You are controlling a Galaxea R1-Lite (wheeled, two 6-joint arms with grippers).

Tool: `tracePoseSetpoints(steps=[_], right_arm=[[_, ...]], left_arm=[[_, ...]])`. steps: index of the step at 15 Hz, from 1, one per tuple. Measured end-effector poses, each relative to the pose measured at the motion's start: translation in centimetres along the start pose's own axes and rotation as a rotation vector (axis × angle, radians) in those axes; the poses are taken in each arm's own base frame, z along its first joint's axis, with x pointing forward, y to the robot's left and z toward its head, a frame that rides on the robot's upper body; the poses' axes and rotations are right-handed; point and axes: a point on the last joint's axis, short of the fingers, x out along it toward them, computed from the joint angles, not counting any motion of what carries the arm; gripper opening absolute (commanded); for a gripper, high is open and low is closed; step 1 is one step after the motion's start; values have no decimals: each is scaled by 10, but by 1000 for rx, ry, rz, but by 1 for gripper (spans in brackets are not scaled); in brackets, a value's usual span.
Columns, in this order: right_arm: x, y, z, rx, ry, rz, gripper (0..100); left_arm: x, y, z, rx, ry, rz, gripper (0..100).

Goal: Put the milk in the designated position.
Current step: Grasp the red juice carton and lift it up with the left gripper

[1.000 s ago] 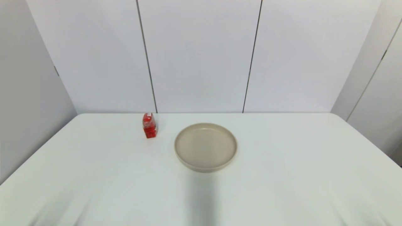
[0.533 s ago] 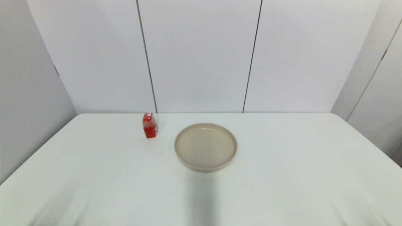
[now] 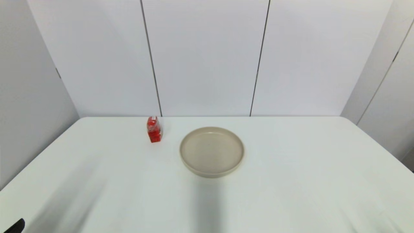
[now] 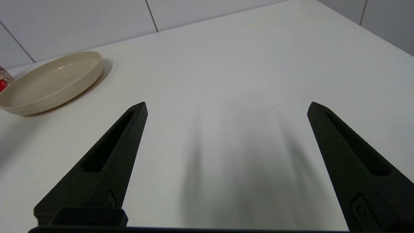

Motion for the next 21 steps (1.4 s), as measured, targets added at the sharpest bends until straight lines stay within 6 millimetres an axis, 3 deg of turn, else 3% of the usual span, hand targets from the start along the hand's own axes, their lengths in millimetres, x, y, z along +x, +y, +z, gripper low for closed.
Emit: tracePoseSetpoints(steps=[4, 8, 10, 12, 15, 21], right_arm=[[0, 0, 0, 0, 0, 1, 100], [0, 0, 0, 0, -1, 1, 100], [0, 0, 0, 0, 0, 1, 100], [0, 0, 0, 0, 0, 1, 100], [0, 0, 0, 0, 0, 1, 100], [0, 0, 0, 0, 0, 1, 100]], left_arm=[[35, -2, 49, 33, 100, -63, 100], [90, -16, 90, 30, 194, -158, 100], [122, -30, 100, -1, 233, -210, 100], [156, -48, 101, -41, 270, -244, 100], [200, -70, 87, -42, 332, -194, 100], [261, -98, 51, 3, 315, -52, 100]])
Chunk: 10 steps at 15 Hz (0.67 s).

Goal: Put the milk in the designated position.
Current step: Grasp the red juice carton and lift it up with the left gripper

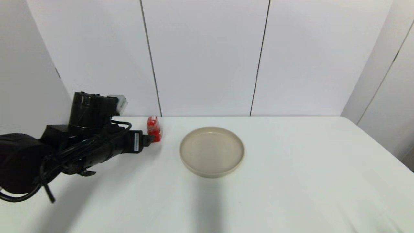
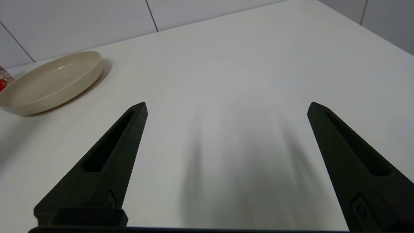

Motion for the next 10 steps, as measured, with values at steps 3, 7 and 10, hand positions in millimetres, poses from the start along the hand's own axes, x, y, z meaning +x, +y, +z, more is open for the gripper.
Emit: tracePoseSetpoints(steps=[3, 7, 10], right_arm=[[0, 0, 0, 0, 0, 0, 100], [0, 0, 0, 0, 0, 0, 100], [0, 0, 0, 0, 0, 0, 100]], left_arm=[[24, -6, -3, 1, -38, 25, 100], [55, -11, -6, 20, -86, 30, 100], [78, -14, -10, 9, -110, 37, 100]])
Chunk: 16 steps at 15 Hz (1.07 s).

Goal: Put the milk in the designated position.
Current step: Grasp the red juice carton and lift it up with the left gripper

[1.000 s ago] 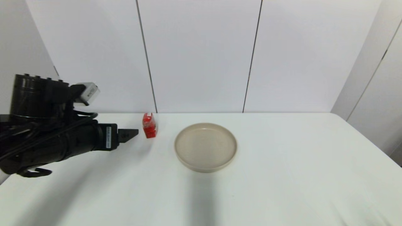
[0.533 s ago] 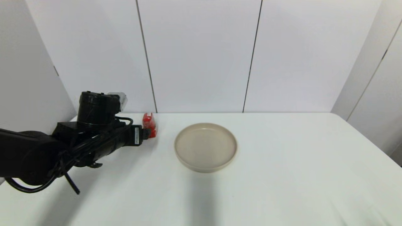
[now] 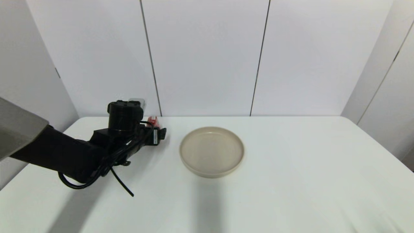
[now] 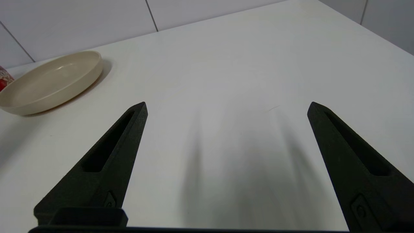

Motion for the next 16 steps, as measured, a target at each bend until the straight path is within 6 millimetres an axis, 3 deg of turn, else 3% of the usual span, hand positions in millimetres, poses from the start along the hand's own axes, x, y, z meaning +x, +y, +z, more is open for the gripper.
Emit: tracePoseSetpoints(steps=[6, 16], right_arm=[[0, 0, 0, 0, 0, 0, 100], [0, 0, 0, 0, 0, 0, 100]], left_arm=[[30, 11, 2, 60, -88, 44, 100], [54, 13, -5, 36, -94, 58, 100]])
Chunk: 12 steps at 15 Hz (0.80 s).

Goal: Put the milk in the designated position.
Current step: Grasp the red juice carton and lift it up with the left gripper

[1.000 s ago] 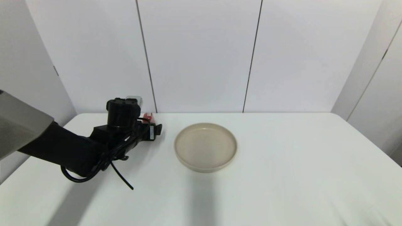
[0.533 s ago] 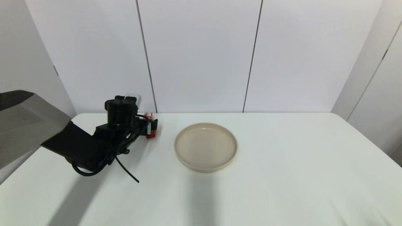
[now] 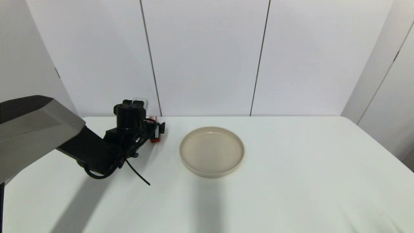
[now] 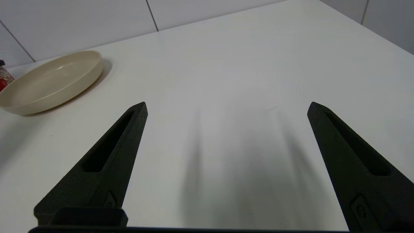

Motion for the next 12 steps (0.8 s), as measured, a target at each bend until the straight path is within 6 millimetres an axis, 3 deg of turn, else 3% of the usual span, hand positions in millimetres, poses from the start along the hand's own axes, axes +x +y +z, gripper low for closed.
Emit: tracePoseSetpoints(steps=[6, 12], right_arm=[[0, 0, 0, 0, 0, 0, 100], [0, 0, 0, 0, 0, 1, 100]], left_arm=[[10, -3, -10, -16, 24, 0, 100], [17, -6, -8, -23, 10, 0, 100]])
